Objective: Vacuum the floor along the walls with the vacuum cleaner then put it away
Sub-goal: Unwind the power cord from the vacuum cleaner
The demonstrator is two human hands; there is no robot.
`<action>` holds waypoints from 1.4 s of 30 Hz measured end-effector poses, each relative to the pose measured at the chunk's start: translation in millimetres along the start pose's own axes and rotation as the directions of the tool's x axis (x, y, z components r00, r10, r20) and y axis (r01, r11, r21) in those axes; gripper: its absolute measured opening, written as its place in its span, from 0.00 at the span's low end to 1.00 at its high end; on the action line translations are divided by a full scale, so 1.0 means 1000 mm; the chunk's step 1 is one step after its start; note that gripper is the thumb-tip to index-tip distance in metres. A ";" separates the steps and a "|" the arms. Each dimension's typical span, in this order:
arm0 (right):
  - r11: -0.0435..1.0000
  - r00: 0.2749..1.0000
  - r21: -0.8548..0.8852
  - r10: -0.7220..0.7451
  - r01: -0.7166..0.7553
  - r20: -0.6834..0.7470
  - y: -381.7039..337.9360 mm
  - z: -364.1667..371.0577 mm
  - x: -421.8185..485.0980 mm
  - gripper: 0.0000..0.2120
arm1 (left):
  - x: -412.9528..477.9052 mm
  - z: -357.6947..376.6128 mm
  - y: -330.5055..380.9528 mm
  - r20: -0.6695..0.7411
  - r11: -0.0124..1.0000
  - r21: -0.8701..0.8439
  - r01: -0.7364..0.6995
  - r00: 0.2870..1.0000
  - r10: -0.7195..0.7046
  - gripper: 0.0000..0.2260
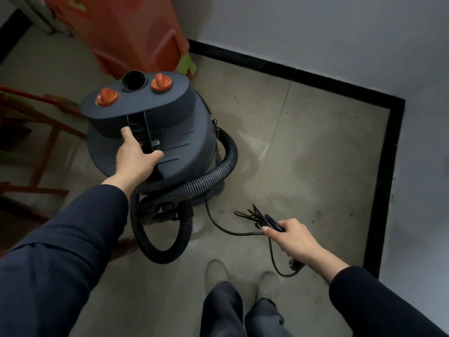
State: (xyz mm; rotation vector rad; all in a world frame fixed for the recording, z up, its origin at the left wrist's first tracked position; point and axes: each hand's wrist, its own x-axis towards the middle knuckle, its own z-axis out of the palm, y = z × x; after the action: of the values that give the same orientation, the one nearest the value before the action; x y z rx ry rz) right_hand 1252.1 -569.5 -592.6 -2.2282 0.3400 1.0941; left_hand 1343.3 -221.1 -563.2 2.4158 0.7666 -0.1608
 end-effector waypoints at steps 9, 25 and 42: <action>0.999 0.999 0.053 -0.007 0.009 -0.032 0.003 0.009 -0.006 0.21 | -0.004 0.000 -0.009 0.050 0.996 0.073 -0.057 0.997 0.053 0.32; 0.988 0.990 0.155 0.004 0.018 -0.138 -0.011 -0.019 -0.004 0.22 | 0.069 -0.047 0.032 0.863 -0.377 0.501 -0.779 0.414 0.291 0.27; 0.873 0.913 0.486 0.173 0.031 -0.369 -0.011 -0.042 0.015 0.17 | 0.059 -0.002 0.074 0.666 -0.109 0.686 -0.719 0.561 0.491 0.22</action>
State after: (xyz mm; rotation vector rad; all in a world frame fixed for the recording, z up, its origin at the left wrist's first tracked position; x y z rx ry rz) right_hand 1292.8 -587.2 -579.9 -1.9693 0.7888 0.4883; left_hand 1433.3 -239.3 -540.8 3.4834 -1.1228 -0.6259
